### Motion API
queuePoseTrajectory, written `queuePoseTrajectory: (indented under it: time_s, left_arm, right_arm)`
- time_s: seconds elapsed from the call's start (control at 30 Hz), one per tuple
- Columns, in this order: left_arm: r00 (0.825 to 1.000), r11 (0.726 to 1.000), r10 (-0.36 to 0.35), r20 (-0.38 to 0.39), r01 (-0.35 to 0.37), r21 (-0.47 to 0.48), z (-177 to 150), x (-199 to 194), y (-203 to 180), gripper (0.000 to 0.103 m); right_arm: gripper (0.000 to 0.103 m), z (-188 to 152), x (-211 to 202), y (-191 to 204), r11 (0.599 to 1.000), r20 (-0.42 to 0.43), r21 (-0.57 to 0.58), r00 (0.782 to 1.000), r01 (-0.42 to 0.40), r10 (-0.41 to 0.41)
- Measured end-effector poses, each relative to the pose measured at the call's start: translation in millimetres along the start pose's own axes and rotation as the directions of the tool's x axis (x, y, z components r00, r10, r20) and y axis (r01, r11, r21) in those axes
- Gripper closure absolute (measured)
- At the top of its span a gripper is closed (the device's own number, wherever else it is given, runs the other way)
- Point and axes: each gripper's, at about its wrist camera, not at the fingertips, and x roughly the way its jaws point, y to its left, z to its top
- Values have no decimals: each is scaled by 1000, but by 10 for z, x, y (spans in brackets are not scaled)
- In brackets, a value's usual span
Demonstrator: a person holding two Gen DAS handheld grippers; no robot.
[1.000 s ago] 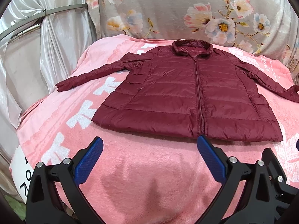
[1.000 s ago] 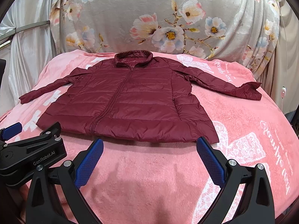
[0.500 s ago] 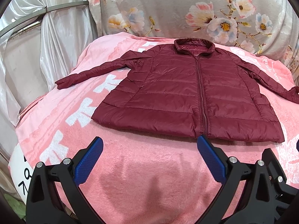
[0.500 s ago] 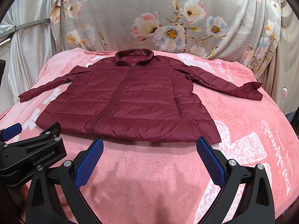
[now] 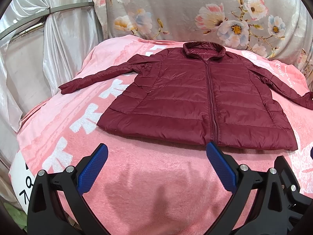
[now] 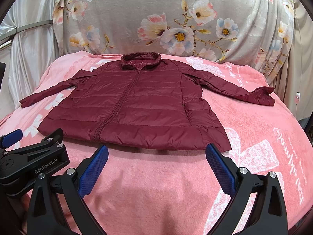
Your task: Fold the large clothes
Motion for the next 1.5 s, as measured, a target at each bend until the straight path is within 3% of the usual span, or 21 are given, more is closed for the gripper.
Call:
queuePoseTrajectory:
  time_s: [1.5]
  left_arm:
    - [1000, 1000, 6, 16, -6, -11, 18, -23, 87, 5]
  right_arm:
    - [5, 23, 36, 52, 1000, 5, -5, 1000, -10, 10]
